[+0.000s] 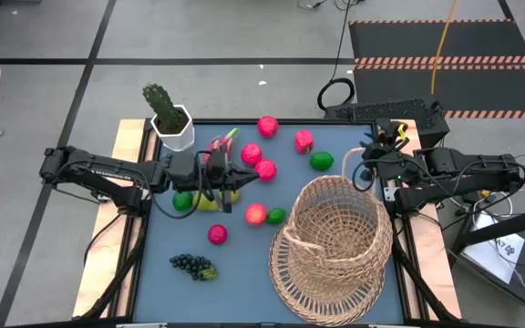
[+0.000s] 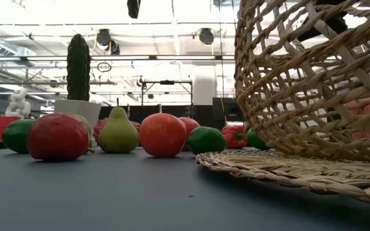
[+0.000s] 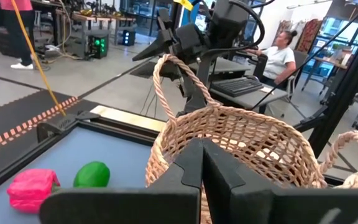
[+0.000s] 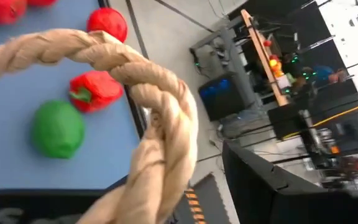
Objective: Build produce basket
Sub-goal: Adjust the brown basket on the brown placemat
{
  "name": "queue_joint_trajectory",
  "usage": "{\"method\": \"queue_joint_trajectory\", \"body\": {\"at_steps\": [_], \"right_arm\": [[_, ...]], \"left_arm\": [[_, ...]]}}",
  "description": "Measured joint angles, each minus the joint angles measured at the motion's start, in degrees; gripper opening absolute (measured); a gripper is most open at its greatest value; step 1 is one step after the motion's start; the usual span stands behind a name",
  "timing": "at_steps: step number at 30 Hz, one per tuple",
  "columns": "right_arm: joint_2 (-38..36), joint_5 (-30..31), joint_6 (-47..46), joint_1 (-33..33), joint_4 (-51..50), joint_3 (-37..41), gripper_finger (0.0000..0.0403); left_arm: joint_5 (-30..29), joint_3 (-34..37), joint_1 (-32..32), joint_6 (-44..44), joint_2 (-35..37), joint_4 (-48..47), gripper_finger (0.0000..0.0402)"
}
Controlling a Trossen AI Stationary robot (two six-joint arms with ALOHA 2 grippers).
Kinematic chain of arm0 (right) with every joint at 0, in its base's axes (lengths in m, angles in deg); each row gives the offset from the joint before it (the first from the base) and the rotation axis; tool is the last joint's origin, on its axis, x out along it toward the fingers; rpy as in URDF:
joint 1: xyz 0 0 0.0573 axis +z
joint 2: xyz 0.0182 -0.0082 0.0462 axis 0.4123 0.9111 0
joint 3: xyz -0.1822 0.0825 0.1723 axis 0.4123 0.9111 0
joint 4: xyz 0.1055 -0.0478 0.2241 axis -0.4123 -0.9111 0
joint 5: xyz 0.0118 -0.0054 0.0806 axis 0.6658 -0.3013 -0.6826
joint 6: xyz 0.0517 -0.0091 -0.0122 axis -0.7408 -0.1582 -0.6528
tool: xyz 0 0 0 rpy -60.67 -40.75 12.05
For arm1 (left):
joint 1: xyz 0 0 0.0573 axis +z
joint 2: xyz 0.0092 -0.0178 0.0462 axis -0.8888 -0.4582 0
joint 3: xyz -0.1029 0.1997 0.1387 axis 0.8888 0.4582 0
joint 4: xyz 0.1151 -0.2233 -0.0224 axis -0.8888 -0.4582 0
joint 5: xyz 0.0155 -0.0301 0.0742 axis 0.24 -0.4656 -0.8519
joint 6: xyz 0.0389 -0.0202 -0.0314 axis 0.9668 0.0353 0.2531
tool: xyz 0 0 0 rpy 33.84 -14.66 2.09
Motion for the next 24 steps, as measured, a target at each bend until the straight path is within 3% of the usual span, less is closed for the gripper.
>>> {"method": "queue_joint_trajectory", "body": {"at_steps": [2, 7, 10, 17, 24], "right_arm": [[0.0, 0.0, -1.6, 0.0, -0.5, 0.0, 0.0126], [-0.2, 3.1, -25.3, 0.0, -6.4, -0.1, 0.0126], [-0.3, 2.7, -31.2, 0.0, -8.0, -2.1, 0.0126], [0.5, 2.6, -24.9, 0.0, -7.7, -8.3, 0.0125], [1.3, -0.3, -22.4, 0.0, -7.1, -12.1, 0.0125]], "left_arm": [[0.0, 0.0, 0.0, 0.0, 0.0, 0.0, 0.0003], [0.3, 0.0, 0.0, -2.5, 0.0, 0.1, 0.0003], [0.4, 0.0, 0.0, -7.1, 0.0, 1.3, 0.0003], [0.3, 0.0, -0.3, -14.6, -0.8, 4.6, 0.0003], [-4.2, -8.0, -0.4, -22.3, -8.3, 4.7, 0.0003]]}}
